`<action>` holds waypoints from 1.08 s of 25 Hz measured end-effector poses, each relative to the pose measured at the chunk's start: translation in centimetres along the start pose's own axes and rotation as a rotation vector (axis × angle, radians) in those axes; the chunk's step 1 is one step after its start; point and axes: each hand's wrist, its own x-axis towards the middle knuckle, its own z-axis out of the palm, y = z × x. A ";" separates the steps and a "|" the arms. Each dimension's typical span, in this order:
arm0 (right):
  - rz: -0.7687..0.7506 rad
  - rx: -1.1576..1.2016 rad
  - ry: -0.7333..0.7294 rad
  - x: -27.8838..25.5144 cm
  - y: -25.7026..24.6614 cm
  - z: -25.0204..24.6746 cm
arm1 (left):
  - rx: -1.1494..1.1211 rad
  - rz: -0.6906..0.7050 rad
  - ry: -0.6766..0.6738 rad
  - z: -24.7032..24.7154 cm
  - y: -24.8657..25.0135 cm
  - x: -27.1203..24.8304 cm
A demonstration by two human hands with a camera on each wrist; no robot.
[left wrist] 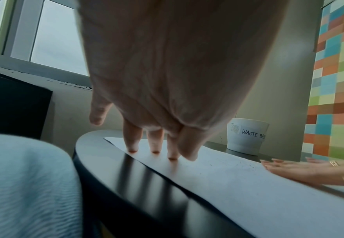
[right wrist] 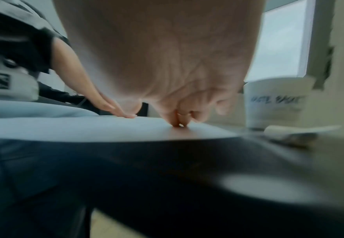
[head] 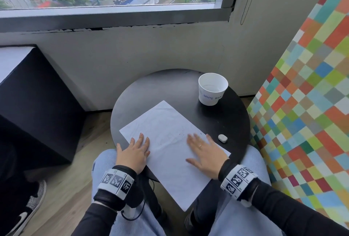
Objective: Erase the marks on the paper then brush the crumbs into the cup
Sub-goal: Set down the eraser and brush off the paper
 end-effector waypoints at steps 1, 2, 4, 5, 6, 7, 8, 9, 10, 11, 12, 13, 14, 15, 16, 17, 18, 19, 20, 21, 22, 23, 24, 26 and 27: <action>0.027 0.024 -0.002 -0.1 0.4 -0.1 | -0.001 -0.002 0.001 0.0 0.1 0.0; -0.045 0.059 0.006 -0.3 -0.1 0.2 | 0.002 -0.006 0.001 0.0 0.1 0.0; -0.317 0.119 -0.066 -1.4 -3.0 0.7 | 0.002 -0.008 -0.001 0.0 0.2 -0.1; -0.400 0.116 -0.095 -2.0 -3.9 1.0 | -0.002 -0.006 -0.001 0.0 0.2 -0.1; -0.386 0.114 -0.108 -2.0 -3.6 0.9 | -0.002 -0.004 -0.001 -0.1 0.2 -0.1; -0.275 0.117 -0.098 -1.4 -2.3 0.9 | 0.000 -0.002 -0.001 -0.1 0.1 -0.1; -0.124 0.133 -0.055 -0.4 -0.4 0.8 | 0.002 -0.002 -0.002 -0.1 0.1 -0.1; 0.012 0.133 0.025 -0.1 1.1 0.2 | 0.002 -0.001 -0.007 -0.1 0.0 -0.1; 0.067 0.119 0.061 -0.1 1.9 -0.1 | 0.001 -0.001 -0.012 0.0 0.1 -0.2; 0.033 0.123 0.057 -0.4 1.7 -0.4 | 0.004 -0.003 -0.011 0.0 0.1 -0.2; -0.061 0.139 0.011 -0.5 0.7 -0.2 | 0.005 -0.006 -0.013 -0.1 0.1 -0.2; -0.192 0.146 -0.042 -1.3 -1.0 0.1 | 0.003 -0.005 -0.016 -0.1 0.1 -0.2; -0.288 0.150 -0.092 -2.1 -2.2 0.4 | 0.003 -0.002 -0.018 -0.2 0.1 -0.2; -0.306 0.143 -0.119 -2.3 -2.2 0.5 | 0.008 0.000 -0.018 -0.3 0.2 -0.3; -0.232 0.139 -0.117 -1.9 -1.1 0.5 | 0.010 0.000 -0.021 -0.3 0.1 -0.3; -0.098 0.128 -0.074 -0.8 0.8 0.4 | 0.006 0.000 -0.028 -0.4 0.1 -0.3; 0.046 0.102 -0.008 -0.2 2.4 0.0 | 0.002 -0.001 -0.035 -0.4 0.2 -0.3; 0.130 0.080 0.034 0.1 3.4 -0.5 | 0.004 -0.002 -0.036 -0.3 0.2 -0.3; 0.112 0.092 0.045 0.4 3.4 -0.7 | 0.009 -0.003 -0.031 -0.3 0.2 -0.3; 0.026 0.134 0.017 0.5 2.5 -0.6 | 0.007 -0.004 -0.031 -0.3 0.1 -0.3; -0.095 0.159 -0.022 0.3 0.8 -0.5 | -0.001 -0.004 -0.036 -0.3 0.1 -0.3; -0.182 0.175 -0.079 -0.1 -0.7 -0.1 | -0.005 -0.002 -0.040 -0.3 0.1 -0.3; -0.210 0.178 -0.119 -0.2 -1.4 0.1 | -0.005 0.000 -0.041 -0.3 0.1 -0.4; -0.049 0.187 -0.064 1.2 0.4 0.5 | -0.006 0.005 -0.038 -0.3 0.1 -0.3; 0.081 0.187 -0.004 2.0 1.5 0.2 | -0.005 0.004 -0.040 -0.3 0.1 -0.3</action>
